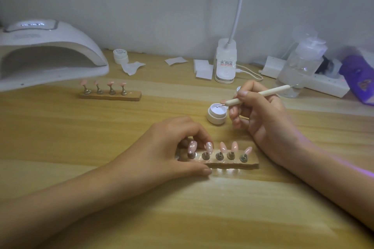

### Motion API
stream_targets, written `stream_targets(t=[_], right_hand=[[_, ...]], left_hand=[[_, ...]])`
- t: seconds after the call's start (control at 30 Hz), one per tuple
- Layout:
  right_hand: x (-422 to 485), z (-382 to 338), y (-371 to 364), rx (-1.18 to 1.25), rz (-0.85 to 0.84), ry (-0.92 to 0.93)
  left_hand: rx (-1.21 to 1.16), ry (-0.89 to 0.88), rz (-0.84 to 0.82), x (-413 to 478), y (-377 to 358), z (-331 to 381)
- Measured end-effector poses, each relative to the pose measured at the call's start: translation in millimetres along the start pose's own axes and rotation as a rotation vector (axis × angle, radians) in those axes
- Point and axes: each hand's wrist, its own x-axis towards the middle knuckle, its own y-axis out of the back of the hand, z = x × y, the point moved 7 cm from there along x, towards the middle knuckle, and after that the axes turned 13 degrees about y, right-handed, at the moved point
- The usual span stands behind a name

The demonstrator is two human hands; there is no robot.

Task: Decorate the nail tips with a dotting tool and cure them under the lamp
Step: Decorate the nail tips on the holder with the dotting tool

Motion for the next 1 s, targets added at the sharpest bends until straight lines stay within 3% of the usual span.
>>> stream_targets(t=[0.37,0.7,1.0], right_hand=[[0.0,-0.6,0.1,-0.001,0.008,0.005],[0.5,-0.1,1.1,-0.004,0.014,0.005],[0.8,-2.3,3.7,0.020,0.056,0.026]], left_hand=[[0.092,0.018,-0.055,-1.6,2.6,-0.4],[-0.050,-0.009,0.069,-2.9,-4.1,8.8],[0.186,-0.132,0.212,-13.1,-1.8,22.6]])
